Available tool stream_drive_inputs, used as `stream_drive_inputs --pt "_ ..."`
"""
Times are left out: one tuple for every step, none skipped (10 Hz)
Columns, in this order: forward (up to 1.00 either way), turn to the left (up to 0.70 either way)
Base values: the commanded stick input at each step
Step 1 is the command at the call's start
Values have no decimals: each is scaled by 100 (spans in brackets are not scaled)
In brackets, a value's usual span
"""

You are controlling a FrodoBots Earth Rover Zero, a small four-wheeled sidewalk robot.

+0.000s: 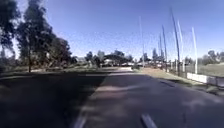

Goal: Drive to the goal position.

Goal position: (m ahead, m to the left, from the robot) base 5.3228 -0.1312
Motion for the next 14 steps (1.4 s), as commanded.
stream_drive_inputs --pt "85 0" --pt "85 0" --pt "85 0" --pt "85 0" --pt "85 0" --pt "85 0" --pt "85 0" --pt "85 0" --pt "85 0" --pt "85 0" --pt "85 0" --pt "85 -1" --pt "85 -4" --pt "85 -6"
